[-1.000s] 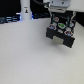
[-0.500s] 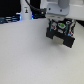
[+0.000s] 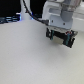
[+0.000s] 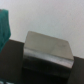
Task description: Open the kcup holder, insert the kcup into the holder, and close the kcup holder
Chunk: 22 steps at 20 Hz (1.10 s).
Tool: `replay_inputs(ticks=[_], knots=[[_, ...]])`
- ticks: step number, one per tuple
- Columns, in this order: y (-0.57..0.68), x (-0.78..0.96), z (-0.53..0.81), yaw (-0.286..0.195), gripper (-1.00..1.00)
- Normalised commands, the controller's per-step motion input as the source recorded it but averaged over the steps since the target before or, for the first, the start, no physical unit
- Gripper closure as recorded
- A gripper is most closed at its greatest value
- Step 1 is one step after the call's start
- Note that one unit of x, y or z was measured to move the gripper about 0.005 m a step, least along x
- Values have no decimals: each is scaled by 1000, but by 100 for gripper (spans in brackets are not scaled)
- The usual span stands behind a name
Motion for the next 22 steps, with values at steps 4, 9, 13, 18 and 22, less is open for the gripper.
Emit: replay_inputs(ticks=[4,9,13,18,22], knots=[[230,-209,-132,210,-100],[380,-341,-64,137,-100],[482,-360,21,115,-100],[586,-389,10,85,-100],[625,-462,24,64,-100]])
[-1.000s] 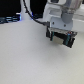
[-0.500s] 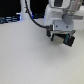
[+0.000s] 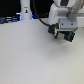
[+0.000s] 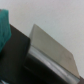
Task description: Open the kcup holder, insert the kcup into the holder, and close the kcup holder
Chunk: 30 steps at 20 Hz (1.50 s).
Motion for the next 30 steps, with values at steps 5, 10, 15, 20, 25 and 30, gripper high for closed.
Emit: replay_inputs(ticks=[5,10,15,20,25,30], knots=[[675,-629,5,34,-100],[617,-824,9,16,-100],[554,-948,-3,6,-100],[463,-942,-4,25,-100],[158,-25,733,14,-100],[21,198,496,-2,-100]])
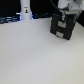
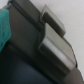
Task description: Open the kcup holder, insert the kcup into the holder, and close the kcup holder
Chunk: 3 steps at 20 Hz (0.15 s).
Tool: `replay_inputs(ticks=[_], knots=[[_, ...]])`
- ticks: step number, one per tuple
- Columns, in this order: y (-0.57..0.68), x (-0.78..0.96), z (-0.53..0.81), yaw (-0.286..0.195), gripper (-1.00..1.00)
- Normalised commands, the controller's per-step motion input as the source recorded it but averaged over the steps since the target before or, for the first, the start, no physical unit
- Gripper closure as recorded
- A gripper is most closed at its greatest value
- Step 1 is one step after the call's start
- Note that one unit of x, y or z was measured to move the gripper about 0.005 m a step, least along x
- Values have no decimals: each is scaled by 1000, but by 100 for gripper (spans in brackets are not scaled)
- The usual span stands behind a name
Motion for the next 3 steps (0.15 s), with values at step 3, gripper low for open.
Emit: replay_inputs(ticks=[3], knots=[[-8,5,-1,2,-100]])
